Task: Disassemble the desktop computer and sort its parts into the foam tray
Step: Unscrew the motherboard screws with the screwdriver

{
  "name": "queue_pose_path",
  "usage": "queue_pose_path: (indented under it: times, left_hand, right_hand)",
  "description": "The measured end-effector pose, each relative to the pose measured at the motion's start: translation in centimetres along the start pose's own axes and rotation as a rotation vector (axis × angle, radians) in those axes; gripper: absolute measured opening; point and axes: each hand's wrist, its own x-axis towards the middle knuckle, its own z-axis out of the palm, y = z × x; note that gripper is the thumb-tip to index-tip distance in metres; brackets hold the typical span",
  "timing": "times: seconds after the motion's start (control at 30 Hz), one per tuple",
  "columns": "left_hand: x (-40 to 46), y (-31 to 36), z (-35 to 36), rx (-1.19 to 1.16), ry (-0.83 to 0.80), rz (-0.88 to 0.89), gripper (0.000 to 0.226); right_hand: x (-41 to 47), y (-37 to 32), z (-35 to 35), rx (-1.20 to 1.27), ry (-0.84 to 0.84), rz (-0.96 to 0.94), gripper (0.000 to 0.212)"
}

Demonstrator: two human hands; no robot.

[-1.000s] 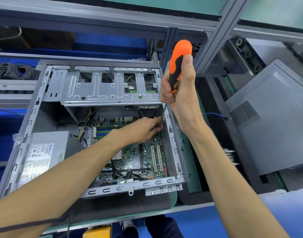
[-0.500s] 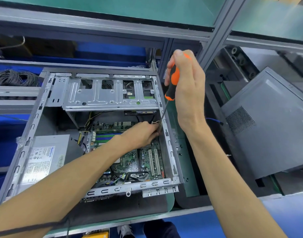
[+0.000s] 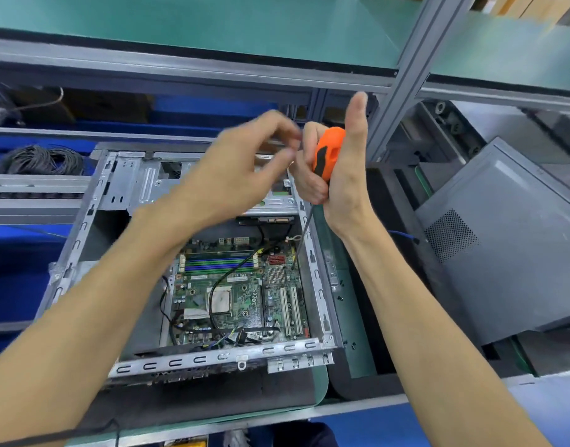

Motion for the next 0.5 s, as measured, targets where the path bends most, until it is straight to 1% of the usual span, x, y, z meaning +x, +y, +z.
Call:
queue_pose_path:
  times: [0.03,0.07,0.13,0.2,0.27,0.33,0.43,0.47,0.5]
  left_hand:
    - [0.4,1.4,-0.8,-0.042,0.023,0.067,0.022]
    - [0.6,2.6,-1.3,-0.056,0.007,0.116,0.030]
    - [0.7,4.3,-1.7,0.009,-0.048,0.201,0.044]
    - [0.8,5.2,-1.6,0.092,-0.085,0.248,0.043]
    - [1.2,5.6,-1.8,0.149,-0.105,0.266,0.032]
    - [1.9,5.8,-2.0,0.215,-0.100,0.263,0.026]
    - [3.0,5.8,-1.8,0.297,-0.085,0.176,0.032]
    - [3.2,5.7,-1.5,0.360,-0.065,0.138,0.036]
    - [3.4,5.6,-1.2,0.445,-0.035,0.094,0.041]
  right_hand:
    - [0.0,0.0,0.0,0.000,0.022,0.023,0.069]
    - [0.0,0.0,0.0,-0.006,0.041,0.045,0.071]
    - [-0.2,0.2,0.0,-0.013,0.077,0.065,0.073]
    - [-0.3,0.6,-0.3,-0.031,0.114,0.051,0.074]
    - [-0.4,1.2,-0.6,-0.099,0.138,0.023,0.076]
    - [-0.6,2.0,-1.0,-0.123,0.145,0.022,0.078]
    - [-1.3,3.5,-1.6,-0.013,0.107,0.038,0.076]
    - [-1.7,4.0,-1.9,0.004,0.123,0.033,0.070]
    - [-2.1,4.5,-2.1,0.003,0.146,0.024,0.060]
